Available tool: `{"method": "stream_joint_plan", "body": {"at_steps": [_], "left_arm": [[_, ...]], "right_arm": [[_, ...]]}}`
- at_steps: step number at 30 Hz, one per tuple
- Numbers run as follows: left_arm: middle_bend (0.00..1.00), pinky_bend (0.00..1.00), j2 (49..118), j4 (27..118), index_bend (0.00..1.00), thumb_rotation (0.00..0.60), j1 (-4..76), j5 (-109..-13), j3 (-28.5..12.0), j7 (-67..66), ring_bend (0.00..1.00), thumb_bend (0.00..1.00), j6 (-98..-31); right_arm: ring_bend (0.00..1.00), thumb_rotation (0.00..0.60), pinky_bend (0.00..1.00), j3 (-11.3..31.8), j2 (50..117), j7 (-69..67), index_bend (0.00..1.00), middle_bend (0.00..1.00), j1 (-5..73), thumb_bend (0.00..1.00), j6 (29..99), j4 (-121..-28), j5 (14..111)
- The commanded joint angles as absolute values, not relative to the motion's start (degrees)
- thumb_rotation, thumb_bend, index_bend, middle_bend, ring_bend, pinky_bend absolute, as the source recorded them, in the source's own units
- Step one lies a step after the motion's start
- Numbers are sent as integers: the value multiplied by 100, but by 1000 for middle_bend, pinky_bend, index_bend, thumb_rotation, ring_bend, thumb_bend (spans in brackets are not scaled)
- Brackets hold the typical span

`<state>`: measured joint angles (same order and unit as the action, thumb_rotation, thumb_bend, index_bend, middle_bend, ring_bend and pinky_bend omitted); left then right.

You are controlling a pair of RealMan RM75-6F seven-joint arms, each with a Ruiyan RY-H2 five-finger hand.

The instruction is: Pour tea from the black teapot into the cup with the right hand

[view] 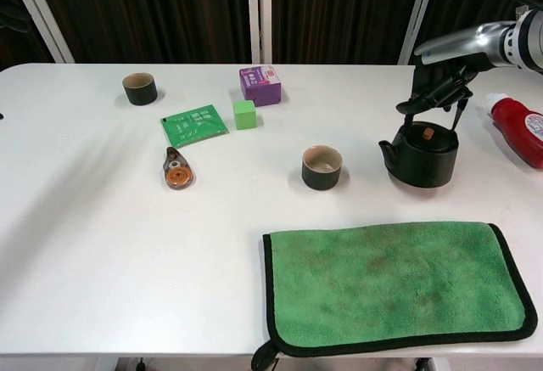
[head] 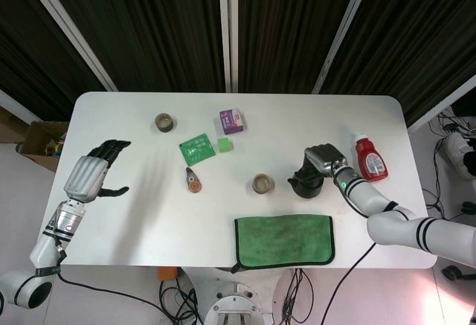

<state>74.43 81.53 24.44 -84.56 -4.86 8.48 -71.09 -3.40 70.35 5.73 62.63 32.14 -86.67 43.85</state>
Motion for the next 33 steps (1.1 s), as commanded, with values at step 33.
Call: {"method": "stream_joint_plan", "body": {"at_steps": [33], "left_arm": [[137,274,7507,8080,135,600,2433,-8464,-462,850,115,0,-7096]], "right_arm": [[864,517,550,158,7037,832,1000,1000,5624,483,3842,-8866,4978]]}}
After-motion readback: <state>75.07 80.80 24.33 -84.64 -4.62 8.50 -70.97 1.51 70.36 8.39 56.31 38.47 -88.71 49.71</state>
